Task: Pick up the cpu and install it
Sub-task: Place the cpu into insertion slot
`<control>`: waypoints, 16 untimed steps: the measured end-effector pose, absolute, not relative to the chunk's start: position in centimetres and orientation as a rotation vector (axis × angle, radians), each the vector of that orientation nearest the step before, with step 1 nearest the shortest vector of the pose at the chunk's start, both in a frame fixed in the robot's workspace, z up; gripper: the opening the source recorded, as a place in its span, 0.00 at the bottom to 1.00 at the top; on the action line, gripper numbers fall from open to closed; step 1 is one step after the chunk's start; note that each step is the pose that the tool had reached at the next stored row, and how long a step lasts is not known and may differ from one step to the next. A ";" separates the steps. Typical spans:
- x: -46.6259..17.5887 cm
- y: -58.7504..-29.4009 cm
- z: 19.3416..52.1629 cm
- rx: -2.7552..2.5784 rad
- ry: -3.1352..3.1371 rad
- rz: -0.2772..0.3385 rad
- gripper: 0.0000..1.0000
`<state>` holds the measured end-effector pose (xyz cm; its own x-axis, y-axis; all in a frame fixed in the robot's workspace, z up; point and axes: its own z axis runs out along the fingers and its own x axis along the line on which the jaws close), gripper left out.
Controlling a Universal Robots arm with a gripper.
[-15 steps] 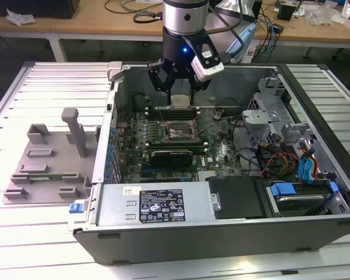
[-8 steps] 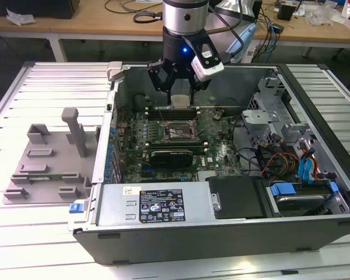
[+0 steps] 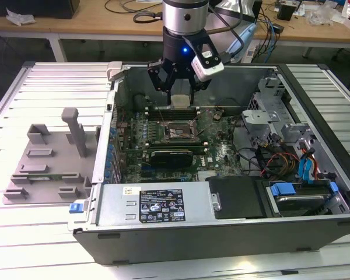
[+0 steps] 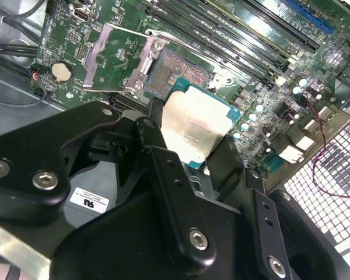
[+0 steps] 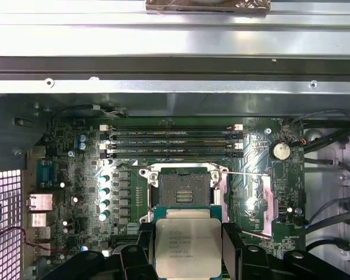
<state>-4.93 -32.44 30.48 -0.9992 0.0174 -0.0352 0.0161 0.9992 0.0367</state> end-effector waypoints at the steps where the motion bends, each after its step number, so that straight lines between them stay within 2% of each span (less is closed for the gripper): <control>1: -4.9 -32.4 30.5 0.029 3.105 0.057 0.55; 16: -4.9 -32.4 30.4 0.630 3.034 0.039 0.55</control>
